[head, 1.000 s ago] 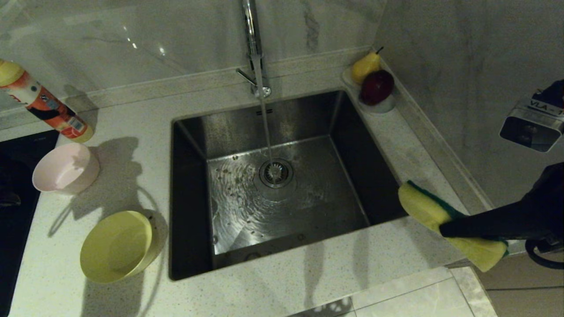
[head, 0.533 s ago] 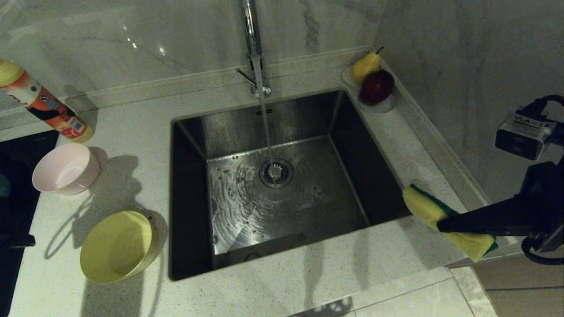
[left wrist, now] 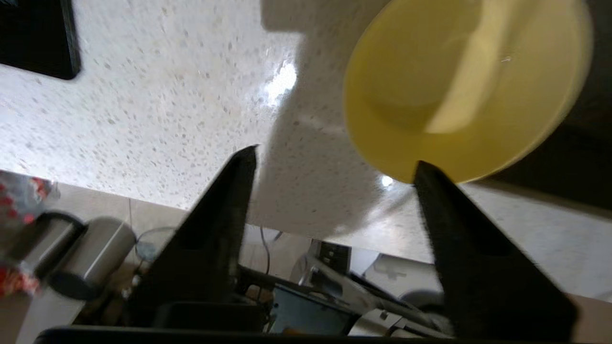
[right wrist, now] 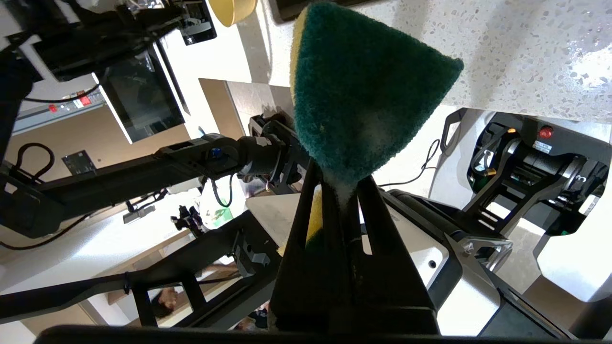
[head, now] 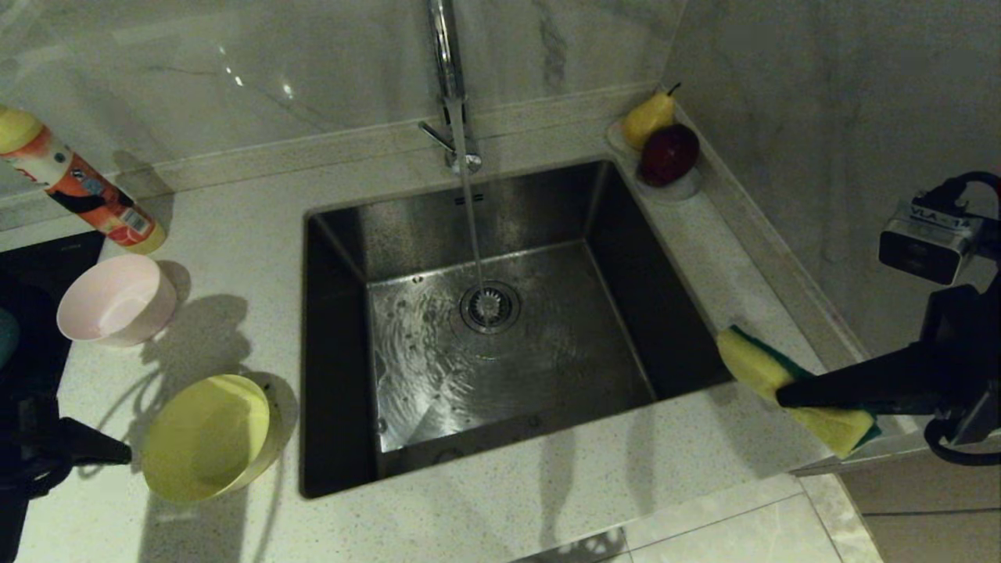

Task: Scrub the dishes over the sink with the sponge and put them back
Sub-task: Wash the bowl

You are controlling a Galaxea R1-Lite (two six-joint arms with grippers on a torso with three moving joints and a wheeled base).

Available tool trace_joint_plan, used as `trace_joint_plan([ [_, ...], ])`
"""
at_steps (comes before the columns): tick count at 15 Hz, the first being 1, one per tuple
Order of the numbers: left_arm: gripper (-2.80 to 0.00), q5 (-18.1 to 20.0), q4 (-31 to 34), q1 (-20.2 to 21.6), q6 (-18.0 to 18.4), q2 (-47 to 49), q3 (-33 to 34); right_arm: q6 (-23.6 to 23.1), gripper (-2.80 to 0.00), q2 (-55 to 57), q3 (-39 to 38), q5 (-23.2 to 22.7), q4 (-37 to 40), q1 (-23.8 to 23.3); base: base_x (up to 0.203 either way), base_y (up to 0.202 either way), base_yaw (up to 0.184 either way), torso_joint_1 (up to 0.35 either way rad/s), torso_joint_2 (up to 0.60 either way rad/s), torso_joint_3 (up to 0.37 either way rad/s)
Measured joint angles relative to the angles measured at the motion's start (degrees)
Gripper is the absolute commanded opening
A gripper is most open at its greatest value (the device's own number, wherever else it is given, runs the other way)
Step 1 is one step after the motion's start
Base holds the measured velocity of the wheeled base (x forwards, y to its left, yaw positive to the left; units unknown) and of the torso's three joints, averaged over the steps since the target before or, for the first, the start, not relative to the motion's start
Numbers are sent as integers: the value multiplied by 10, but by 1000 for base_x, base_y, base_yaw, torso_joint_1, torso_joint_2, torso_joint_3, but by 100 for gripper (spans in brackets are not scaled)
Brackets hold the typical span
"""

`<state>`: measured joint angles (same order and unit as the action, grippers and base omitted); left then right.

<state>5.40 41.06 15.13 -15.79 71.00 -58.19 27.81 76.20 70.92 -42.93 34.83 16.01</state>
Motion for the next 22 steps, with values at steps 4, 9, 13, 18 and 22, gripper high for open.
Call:
trace_joint_plan([
  [4,0,-8,-79,0,-2,17,63,0,-280,2,0,1,0,-4,0,0,0,0,0,0],
  [9,0,-12,-95,0,-1,36,91,1,-280,6,2,0,0,-4,0,0,0,0,0,0],
  [13,0,-35,-184,0,-3,52,139,1,-280,8,1,1,-1,-3,0,0,0,0,0,0],
  [18,0,-33,-190,-5,-9,69,147,0,-280,10,8,1,-1,-2,0,0,0,0,0,0],
  [22,0,-31,-191,-5,-12,77,152,0,-280,3,7,1,1,-2,0,0,0,0,0,0],
])
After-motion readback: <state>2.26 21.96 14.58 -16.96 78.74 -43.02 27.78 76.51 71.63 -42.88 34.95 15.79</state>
